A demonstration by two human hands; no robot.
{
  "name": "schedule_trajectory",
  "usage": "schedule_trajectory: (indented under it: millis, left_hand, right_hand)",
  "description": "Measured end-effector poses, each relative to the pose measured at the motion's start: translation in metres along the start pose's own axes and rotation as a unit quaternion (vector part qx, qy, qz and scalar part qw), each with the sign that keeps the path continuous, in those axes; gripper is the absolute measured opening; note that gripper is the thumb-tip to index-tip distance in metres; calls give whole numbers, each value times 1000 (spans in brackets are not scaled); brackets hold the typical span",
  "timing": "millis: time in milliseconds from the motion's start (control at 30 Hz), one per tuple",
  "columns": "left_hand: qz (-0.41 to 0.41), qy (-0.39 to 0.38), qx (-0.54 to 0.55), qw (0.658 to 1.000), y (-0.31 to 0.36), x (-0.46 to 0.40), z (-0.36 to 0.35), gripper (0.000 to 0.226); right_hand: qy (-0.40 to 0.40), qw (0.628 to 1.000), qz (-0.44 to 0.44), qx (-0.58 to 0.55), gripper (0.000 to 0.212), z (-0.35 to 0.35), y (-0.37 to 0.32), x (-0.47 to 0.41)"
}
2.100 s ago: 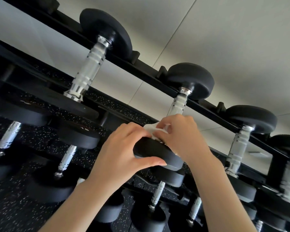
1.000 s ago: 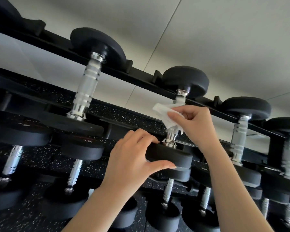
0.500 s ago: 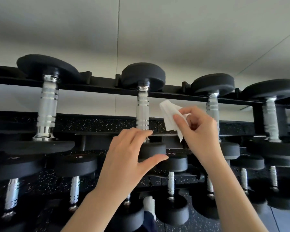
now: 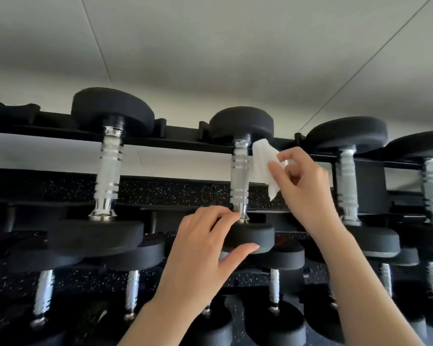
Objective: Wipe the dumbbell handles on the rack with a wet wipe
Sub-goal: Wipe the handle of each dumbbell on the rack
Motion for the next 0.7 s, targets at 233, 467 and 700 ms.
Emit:
schedule_trajectory:
  millis: [233, 467, 700]
  left_hand:
    - [37, 38, -36, 998, 17, 6, -16, 41]
    - [56, 70, -2, 996, 18, 10, -22, 37]
    - [59, 66, 8, 996, 16, 9, -23, 38]
  right_hand:
    - [-11, 993, 67, 98, 15, -18, 2, -47]
    - [99, 989, -2, 111, 18, -42, 2, -39]
    - [182, 982, 40, -12, 13, -54, 0, -46]
Point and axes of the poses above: each hand's wrist, its own x-axis away from the middle knuckle, its own z-axis out of the back of the hand, y = z × x, the point moved 1 cm from there along -x, towards the middle knuckle, and after that the axes turned 14 degrees about -y, right-handed, at the moved point
